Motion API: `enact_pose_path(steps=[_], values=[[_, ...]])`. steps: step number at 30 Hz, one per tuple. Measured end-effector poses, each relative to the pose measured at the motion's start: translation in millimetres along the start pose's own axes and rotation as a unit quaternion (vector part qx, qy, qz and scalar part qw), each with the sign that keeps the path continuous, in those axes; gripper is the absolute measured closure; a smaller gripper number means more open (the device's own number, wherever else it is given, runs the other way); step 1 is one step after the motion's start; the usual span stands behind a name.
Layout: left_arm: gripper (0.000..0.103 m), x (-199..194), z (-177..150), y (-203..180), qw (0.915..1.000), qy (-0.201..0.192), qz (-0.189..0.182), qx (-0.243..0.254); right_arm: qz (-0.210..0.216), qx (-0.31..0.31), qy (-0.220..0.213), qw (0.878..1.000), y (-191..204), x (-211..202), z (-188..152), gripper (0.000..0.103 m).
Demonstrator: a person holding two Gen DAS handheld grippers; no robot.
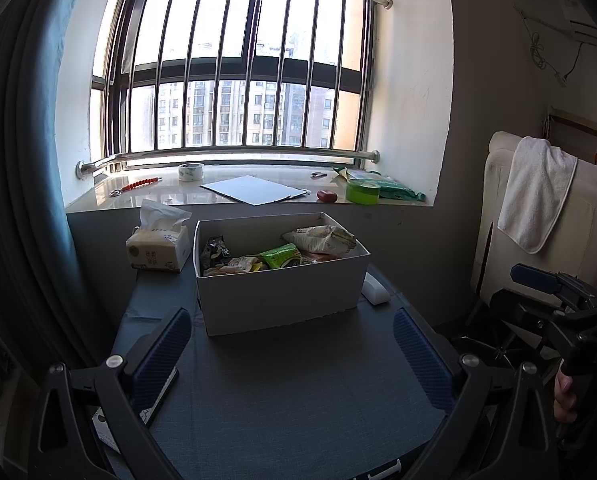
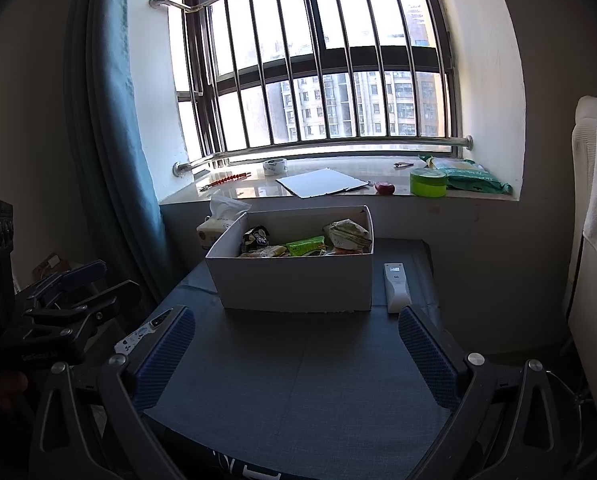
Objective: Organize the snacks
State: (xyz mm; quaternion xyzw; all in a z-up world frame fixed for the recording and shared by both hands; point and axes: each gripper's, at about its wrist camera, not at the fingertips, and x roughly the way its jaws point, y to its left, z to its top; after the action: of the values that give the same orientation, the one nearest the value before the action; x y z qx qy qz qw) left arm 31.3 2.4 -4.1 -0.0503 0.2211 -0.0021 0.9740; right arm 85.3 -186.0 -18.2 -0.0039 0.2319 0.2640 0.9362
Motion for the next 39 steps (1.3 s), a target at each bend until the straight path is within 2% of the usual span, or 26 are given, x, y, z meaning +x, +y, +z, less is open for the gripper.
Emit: enact_pose_path(steps=[39], values=[[0.000,2.4,-3.4,0.2,1.0000,0.006,-0.002,0.005,0.004,-0.001,0.004,1.000,-3.8,-0.7,0.1,0.000]])
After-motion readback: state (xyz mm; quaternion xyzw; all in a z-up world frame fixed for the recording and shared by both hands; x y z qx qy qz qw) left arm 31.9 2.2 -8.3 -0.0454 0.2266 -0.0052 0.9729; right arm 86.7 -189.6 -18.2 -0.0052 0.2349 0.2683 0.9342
